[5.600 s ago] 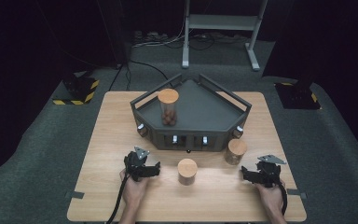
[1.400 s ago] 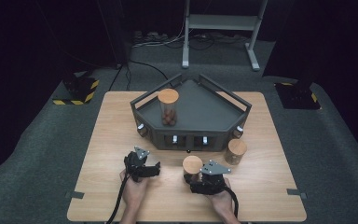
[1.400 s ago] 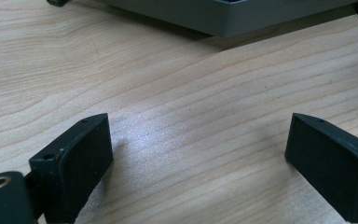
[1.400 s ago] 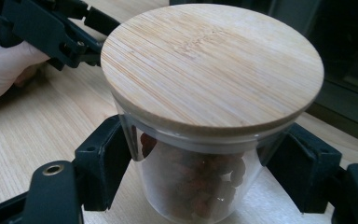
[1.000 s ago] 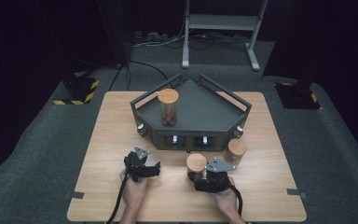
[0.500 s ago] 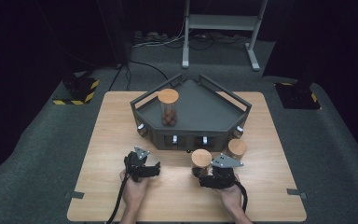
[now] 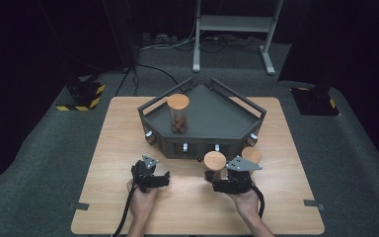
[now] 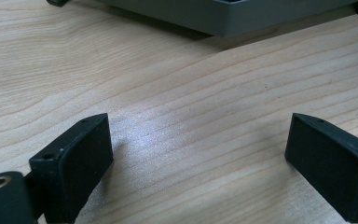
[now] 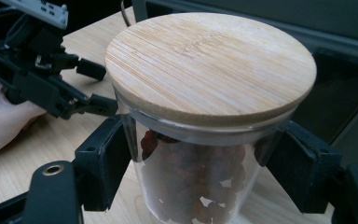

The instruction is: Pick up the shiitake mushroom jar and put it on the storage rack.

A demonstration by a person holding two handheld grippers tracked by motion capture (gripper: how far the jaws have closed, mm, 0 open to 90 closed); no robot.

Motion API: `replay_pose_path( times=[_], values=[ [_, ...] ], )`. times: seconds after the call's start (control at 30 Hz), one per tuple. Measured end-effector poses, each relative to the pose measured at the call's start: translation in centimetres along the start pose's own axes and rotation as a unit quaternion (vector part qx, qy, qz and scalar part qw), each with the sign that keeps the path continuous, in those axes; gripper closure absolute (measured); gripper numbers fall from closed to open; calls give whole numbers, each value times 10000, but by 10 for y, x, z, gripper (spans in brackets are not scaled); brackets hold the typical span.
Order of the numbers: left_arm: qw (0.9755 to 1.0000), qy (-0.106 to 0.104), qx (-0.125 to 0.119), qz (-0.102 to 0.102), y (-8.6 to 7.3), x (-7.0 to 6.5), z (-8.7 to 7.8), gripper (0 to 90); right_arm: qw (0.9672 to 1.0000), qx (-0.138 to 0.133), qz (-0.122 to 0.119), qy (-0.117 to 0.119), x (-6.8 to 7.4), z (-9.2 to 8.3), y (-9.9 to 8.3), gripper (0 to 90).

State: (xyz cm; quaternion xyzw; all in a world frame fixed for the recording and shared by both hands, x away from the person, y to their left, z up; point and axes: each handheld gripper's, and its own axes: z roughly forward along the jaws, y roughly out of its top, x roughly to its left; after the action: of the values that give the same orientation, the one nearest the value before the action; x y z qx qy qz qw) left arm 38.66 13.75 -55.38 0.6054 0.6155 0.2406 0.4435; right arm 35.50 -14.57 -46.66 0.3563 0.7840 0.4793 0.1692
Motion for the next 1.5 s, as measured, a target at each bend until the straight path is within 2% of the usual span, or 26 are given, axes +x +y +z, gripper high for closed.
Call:
replay_pose_path(
  times=[0.37,0.83,1.5],
  values=[
    [10000,0,-1,0,0,0,0,71,9998,-138,140,28,-4,-6,15,253],
    [10000,0,0,1,0,0,0,71,9994,-326,76,6,-8,-15,43,253],
    [10000,-1,-2,-2,0,0,0,71,9980,-594,181,-83,-20,-17,81,254]
  ],
)
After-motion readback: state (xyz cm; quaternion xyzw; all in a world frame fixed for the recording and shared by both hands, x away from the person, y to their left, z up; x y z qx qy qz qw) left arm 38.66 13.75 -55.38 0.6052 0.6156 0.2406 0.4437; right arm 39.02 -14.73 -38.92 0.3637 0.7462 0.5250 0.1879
